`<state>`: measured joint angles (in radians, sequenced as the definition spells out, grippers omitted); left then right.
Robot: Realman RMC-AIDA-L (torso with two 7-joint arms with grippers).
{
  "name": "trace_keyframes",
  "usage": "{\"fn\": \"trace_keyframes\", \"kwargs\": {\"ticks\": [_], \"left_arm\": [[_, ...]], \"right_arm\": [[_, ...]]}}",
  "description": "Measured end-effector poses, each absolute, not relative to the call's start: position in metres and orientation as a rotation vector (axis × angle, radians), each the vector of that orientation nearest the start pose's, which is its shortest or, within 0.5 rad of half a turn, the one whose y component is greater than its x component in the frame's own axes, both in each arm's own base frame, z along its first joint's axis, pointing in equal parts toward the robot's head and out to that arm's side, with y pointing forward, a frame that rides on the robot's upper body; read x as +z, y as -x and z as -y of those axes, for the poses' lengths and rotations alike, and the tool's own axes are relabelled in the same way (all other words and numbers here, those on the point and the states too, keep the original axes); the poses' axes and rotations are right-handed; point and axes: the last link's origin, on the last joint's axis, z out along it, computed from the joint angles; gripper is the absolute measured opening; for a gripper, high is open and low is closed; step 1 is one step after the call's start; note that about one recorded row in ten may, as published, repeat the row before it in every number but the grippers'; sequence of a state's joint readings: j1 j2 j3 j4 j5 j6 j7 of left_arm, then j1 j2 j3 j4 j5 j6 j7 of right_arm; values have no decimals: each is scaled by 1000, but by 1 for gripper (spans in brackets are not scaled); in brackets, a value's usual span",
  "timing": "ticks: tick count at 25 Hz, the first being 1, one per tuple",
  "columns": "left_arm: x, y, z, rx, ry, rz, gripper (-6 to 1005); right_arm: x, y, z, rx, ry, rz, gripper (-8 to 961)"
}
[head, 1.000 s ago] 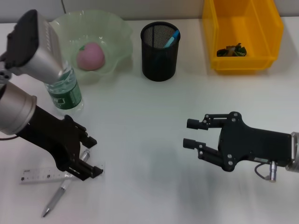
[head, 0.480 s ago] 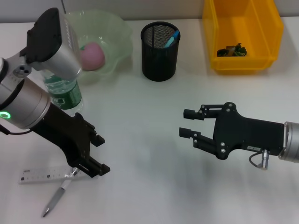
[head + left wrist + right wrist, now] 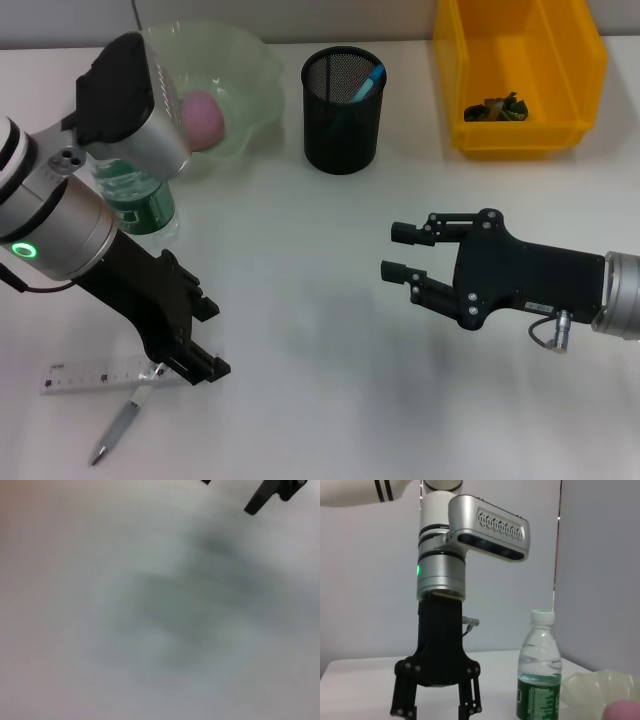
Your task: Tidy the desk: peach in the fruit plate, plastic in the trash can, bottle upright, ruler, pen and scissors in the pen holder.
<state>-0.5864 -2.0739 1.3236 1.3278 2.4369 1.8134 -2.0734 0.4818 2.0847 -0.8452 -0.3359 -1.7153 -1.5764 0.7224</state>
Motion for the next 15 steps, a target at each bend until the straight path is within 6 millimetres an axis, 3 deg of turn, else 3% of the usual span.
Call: {"fn": "trace_keyframes", "kwargs": {"ticks": [4,15], "left_arm": [[-3,190,-318,597,3062,498,733],[-12,185,-319,629,3077,546,732]], "right_arm": [[-51,-263,-290,885,2664,-107,377],[-52,-260,-295,879,2664,-95,377]]}}
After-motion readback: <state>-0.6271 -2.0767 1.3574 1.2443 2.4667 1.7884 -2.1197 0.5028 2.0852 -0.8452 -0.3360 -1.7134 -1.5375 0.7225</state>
